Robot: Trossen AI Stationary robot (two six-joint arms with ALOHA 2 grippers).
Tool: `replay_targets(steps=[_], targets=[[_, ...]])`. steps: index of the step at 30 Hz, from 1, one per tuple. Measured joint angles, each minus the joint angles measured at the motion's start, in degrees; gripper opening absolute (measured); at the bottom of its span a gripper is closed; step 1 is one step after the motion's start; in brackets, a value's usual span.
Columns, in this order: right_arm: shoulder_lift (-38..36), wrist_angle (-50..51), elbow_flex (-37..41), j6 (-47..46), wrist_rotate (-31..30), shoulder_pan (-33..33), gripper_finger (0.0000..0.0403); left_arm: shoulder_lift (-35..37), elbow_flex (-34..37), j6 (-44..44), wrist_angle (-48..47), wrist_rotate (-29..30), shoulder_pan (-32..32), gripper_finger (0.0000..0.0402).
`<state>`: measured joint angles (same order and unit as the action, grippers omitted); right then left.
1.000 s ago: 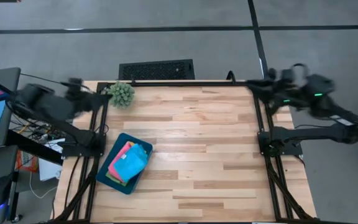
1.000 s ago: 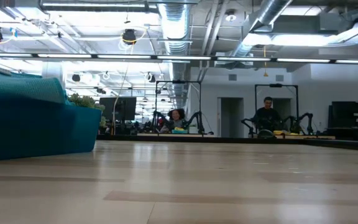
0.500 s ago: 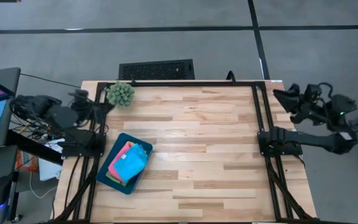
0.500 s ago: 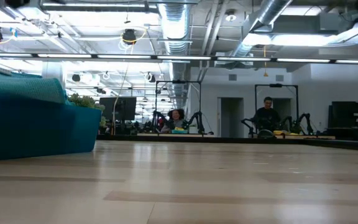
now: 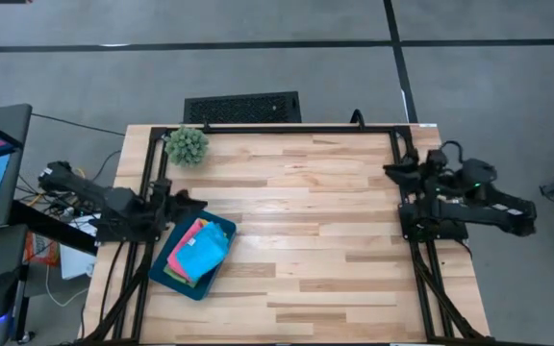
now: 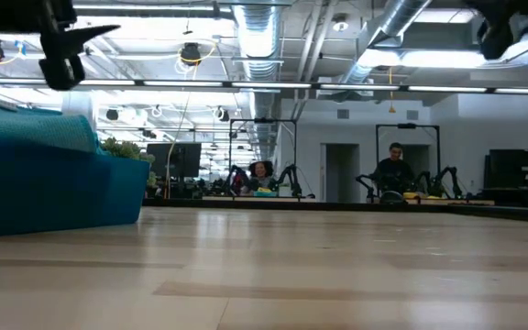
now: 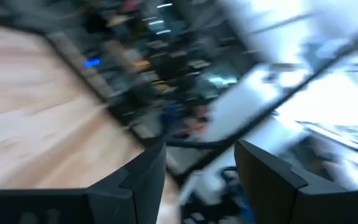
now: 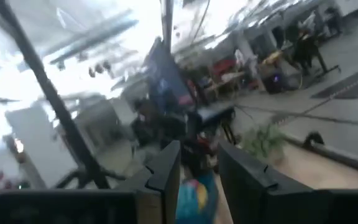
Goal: Fold microfiber towels
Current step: Return to Home Position
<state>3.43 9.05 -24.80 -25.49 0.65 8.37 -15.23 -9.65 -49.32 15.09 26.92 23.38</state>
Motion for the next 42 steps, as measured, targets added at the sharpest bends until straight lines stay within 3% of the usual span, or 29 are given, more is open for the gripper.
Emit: replay_targets(steps=[3, 6, 11, 17, 23, 30, 36, 42], targets=[[-2.40, -8.46, 5.79, 1.92, 3.15, -1.53, 0.0131, 1.21, 8.60, 6.29, 18.78, -5.62, 0.00, 0.0183], [-3.20, -19.10, 12.90, 2.03, 4.60, -3.59, 0.0131, 2.31, 8.31, 12.68, 19.31, -9.61, 0.02, 0.0183], [-3.06, -31.33, 23.51, 2.02, 1.67, -7.25, 0.0131, 4.28, 8.24, 24.08, 20.00, -14.93, 0.02, 0.0183], [-3.02, -23.01, 24.22, 3.49, -5.35, -9.36, 0.0131, 5.98, 8.20, 32.18, 16.40, -14.94, 0.00, 0.0183], [-3.06, -11.49, 24.21, 1.33, -6.61, -9.43, 0.0131, 5.87, 8.20, 32.43, 9.60, -11.24, 0.03, 0.0183], [-3.16, -12.62, 24.13, 14.69, -6.57, -9.41, 0.0131, 5.90, 8.20, 34.56, 8.23, -8.25, -0.95, 0.0183], [-3.13, -12.47, 24.13, 21.19, -6.57, -8.92, 0.0131, 5.96, 8.20, 35.58, 8.76, -15.85, -2.63, 0.0183], [-3.13, -12.47, 24.13, 22.01, -7.07, -6.91, 0.0131, 5.93, 8.20, 36.71, 6.92, -15.50, -3.68, 0.0183]])
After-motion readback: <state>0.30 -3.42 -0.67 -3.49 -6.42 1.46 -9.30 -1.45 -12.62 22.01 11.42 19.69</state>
